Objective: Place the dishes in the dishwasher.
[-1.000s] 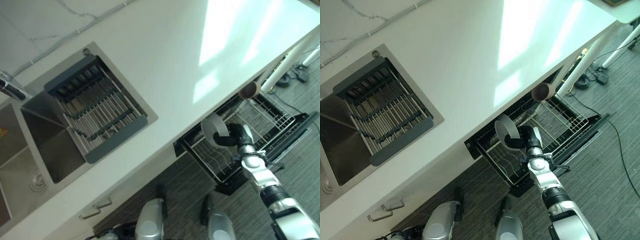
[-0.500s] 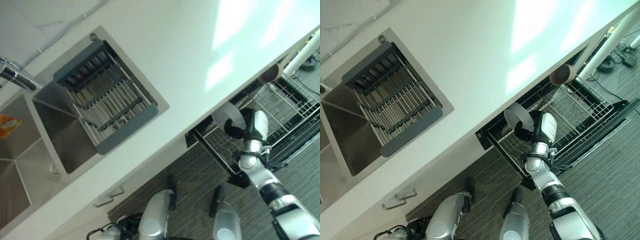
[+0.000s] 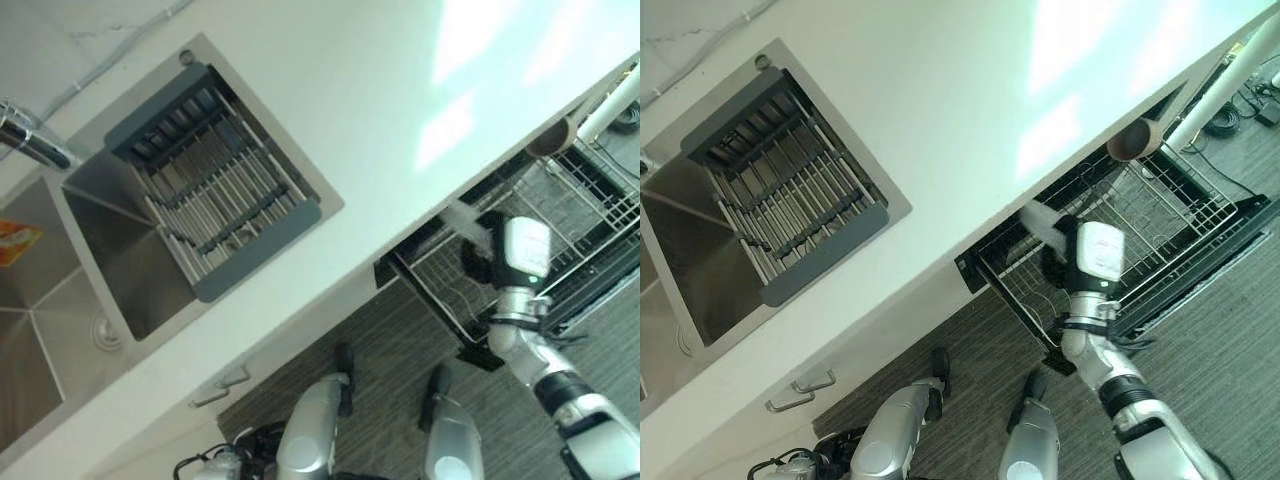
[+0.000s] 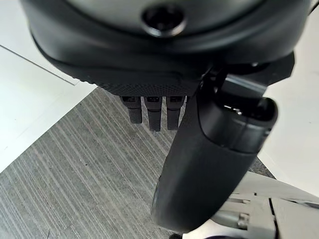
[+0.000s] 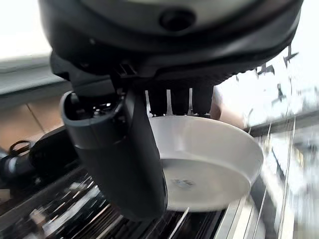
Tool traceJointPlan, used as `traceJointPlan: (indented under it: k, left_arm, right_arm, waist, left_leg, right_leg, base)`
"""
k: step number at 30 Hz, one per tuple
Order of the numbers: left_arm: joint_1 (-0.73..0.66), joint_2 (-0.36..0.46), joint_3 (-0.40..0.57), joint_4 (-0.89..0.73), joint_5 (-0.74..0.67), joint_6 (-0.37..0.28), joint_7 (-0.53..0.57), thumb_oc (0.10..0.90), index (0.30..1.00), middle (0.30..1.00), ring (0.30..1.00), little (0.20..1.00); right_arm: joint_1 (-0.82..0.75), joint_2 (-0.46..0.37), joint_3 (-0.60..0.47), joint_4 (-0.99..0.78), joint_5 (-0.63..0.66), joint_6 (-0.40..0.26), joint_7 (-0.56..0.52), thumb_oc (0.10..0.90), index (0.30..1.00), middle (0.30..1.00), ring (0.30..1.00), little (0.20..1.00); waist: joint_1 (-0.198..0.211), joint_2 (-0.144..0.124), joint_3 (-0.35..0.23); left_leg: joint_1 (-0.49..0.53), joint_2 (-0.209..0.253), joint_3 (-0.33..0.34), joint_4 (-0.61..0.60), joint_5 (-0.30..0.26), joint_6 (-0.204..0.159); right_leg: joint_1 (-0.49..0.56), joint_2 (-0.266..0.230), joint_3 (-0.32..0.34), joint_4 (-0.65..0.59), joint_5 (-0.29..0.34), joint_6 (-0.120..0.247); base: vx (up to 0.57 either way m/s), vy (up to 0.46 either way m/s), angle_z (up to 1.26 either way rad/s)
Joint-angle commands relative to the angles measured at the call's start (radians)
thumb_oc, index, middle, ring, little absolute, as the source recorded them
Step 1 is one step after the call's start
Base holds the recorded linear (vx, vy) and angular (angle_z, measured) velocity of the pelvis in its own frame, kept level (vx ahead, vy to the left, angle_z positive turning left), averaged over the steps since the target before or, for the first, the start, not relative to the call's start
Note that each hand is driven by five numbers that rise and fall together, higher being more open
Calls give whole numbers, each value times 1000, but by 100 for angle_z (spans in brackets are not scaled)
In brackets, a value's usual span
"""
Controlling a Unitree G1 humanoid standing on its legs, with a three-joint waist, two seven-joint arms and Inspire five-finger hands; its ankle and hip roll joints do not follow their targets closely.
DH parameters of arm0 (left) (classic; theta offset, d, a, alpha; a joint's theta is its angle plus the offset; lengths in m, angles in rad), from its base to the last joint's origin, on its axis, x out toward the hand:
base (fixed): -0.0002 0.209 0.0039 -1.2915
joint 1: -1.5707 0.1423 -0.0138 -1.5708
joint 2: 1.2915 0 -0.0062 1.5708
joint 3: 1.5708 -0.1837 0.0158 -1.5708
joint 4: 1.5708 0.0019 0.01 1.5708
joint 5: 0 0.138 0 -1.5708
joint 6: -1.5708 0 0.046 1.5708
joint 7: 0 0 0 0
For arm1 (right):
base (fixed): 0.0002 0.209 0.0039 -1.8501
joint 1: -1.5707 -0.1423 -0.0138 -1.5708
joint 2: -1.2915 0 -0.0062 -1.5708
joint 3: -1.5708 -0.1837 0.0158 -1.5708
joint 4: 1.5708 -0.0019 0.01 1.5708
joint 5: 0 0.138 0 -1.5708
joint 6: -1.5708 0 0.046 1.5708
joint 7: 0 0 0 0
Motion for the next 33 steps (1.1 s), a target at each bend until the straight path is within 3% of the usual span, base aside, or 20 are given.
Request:
traceJointPlan:
  k: [1,8,15,28,33]
  left_arm:
    - [7,44,-34,-7,-11,-8,-31,800,900,900,900,900]
    - [23,33,-28,-3,5,-1,-32,800,900,900,900,900]
    - [19,30,-29,-3,10,8,-31,800,900,900,900,900]
    - [-2,22,-77,-19,-28,-12,-36,800,900,900,900,900]
    - [-19,25,-102,-50,-38,-10,-48,800,900,900,900,900]
  right_arm:
    - [-156,-89,-83,-81,13,-90,-177,400,300,300,300,300]
    - [-102,-71,-162,-182,-19,-154,-250,400,300,300,300,300]
    - [-87,-57,-153,-198,16,-110,-172,400,300,300,300,300]
    - [-215,-55,-70,-36,97,-79,-66,400,300,300,300,300]
    - [-300,-70,-28,15,133,-35,-47,400,300,300,300,300]
  waist:
    - [-6,-19,-26]
    - [-22,-13,-27]
    - [-28,-7,-20]
    - [7,62,-10]
    - [33,94,-10]
  left_leg:
    - [38,16,-76,84,-175,-14]
    - [50,16,-72,84,-181,-12]
    - [49,11,-73,84,-182,-12]
    - [-62,-1,-99,84,-140,-7]
    - [-145,-4,-104,84,-110,-7]
  right_leg:
    - [32,17,17,50,-99,-25]
    - [36,23,23,50,-104,-29]
    - [33,23,26,50,-104,-29]
    - [-57,21,8,56,-81,-36]
    - [-151,13,8,120,-96,-39]
  base:
    - [53,-8,0]
    - [36,8,-4]
    - [0,0,0]
    - [-12,18,1]
    - [-53,40,2]
